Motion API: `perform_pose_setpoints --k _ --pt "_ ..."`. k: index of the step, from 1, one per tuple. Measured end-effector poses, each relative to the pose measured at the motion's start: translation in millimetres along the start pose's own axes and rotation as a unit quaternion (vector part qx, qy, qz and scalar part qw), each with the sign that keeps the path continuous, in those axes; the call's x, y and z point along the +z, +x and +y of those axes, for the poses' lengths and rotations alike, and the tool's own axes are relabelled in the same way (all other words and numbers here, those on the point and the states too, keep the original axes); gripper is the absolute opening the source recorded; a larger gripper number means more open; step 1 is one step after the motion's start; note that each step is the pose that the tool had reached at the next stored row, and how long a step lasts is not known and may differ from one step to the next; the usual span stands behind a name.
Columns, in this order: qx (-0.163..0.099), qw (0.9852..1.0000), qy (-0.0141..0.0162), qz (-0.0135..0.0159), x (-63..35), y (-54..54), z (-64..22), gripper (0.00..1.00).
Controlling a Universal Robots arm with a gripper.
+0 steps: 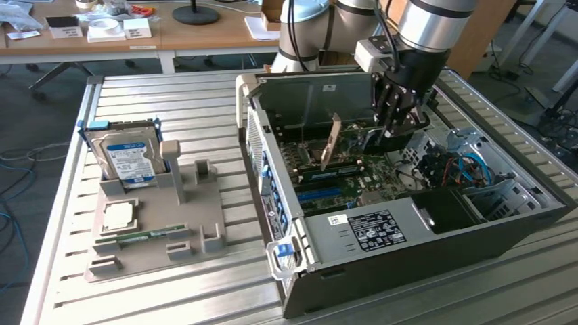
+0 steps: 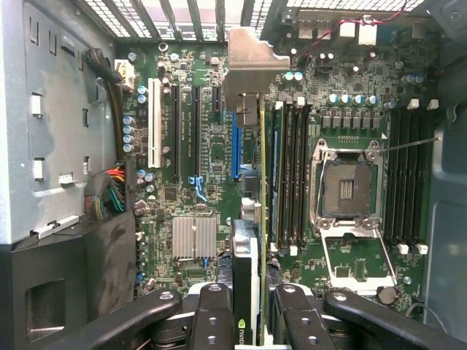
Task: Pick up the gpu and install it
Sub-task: 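Insert the gpu into the slot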
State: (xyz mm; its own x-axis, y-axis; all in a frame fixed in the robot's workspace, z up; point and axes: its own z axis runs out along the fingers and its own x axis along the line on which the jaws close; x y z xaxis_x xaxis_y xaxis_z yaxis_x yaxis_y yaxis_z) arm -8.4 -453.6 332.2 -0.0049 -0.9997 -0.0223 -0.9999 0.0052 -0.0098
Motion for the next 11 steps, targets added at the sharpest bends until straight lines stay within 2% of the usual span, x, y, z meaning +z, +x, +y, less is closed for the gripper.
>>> perform_pose_setpoints --k 11 --pt "0.000 1.0000 0.0000 -0.0001 1.3 0.0 0.0 0.27"
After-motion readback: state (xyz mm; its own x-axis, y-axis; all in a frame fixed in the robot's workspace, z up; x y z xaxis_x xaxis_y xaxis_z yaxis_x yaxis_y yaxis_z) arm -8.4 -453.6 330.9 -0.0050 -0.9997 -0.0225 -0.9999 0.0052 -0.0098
